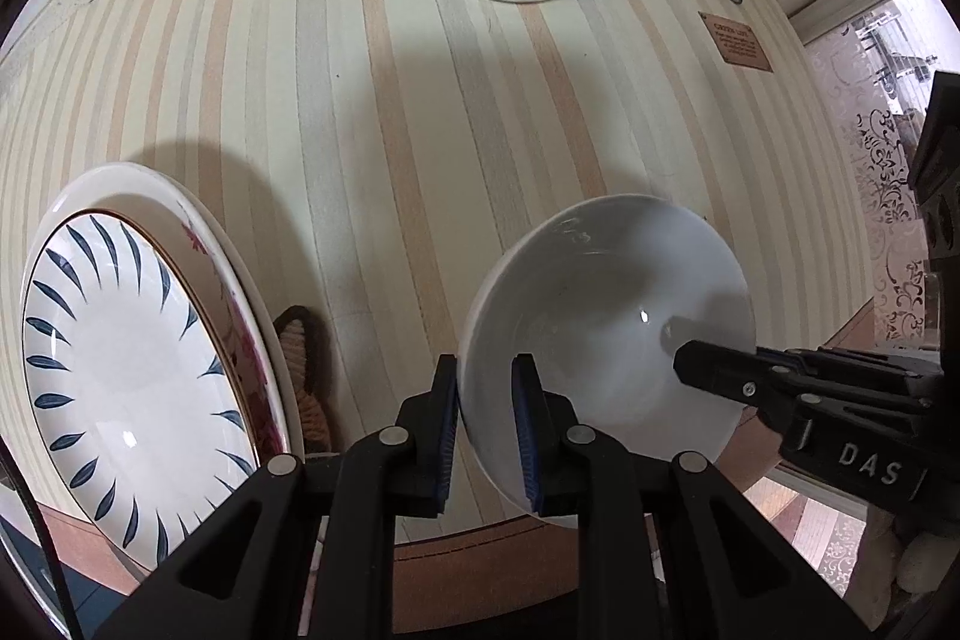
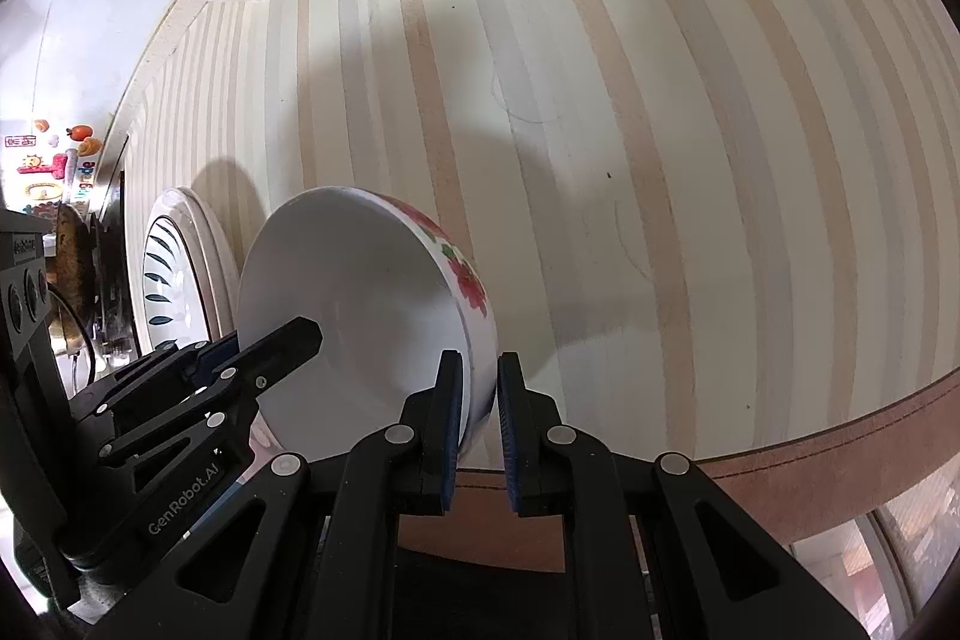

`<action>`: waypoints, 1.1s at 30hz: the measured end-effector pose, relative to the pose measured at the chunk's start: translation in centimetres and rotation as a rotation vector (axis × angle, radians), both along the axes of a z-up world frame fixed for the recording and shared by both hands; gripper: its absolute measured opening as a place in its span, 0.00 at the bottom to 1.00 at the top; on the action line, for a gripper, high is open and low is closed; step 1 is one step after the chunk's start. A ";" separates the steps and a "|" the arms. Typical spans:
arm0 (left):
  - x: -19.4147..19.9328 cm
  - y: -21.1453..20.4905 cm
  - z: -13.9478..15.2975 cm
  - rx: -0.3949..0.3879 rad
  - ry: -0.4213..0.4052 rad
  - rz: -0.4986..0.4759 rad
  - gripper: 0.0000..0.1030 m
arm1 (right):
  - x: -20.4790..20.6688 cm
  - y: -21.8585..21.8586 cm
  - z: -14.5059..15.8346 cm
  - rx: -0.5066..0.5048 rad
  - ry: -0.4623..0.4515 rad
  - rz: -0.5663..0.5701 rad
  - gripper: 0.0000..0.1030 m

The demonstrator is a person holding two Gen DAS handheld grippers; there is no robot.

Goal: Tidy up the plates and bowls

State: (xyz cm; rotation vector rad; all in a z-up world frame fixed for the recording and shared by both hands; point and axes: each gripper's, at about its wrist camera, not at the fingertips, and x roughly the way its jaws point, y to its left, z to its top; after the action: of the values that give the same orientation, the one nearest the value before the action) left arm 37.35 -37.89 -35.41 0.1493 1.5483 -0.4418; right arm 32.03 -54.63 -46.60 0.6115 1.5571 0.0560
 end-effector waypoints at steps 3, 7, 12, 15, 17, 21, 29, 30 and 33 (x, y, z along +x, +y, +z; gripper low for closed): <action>0.2 -0.7 -0.2 0.006 0.004 -0.003 0.15 | 0.1 -0.1 -0.1 0.006 -0.001 -0.007 0.13; 0.5 0.2 1.7 0.006 -0.018 0.006 0.15 | 0.2 -0.9 0.1 0.033 0.003 -0.022 0.13; 3.0 1.3 5.9 -0.056 -0.073 0.070 0.19 | 0.4 -2.9 2.6 0.033 -0.004 -0.008 0.18; 6.4 1.3 7.3 -0.090 -0.095 0.128 0.24 | 1.2 -4.7 5.0 0.033 -0.040 -0.016 0.55; 9.2 0.7 7.6 -0.091 -0.114 0.154 0.25 | 2.3 -6.2 6.3 0.057 -0.076 -0.039 0.71; 13.7 -0.2 7.3 -0.088 -0.122 0.175 0.25 | 5.9 -8.7 8.2 0.060 -0.146 -0.085 0.71; 19.7 -3.1 4.5 -0.045 -0.107 0.161 0.25 | 13.8 -10.4 8.5 0.022 -0.203 -0.102 0.71; 20.4 -3.5 4.1 -0.039 -0.101 0.157 0.25 | 14.7 -10.5 8.3 0.022 -0.201 -0.102 0.71; 21.2 -4.4 2.4 -0.028 -0.068 0.139 0.25 | 17.1 -10.5 7.0 0.015 -0.188 -0.100 0.71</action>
State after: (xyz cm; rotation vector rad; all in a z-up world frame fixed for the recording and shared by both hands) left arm 58.60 -42.33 -33.02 0.0339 1.4746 -0.3453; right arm 49.08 -65.11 -39.60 0.6761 1.3442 0.0485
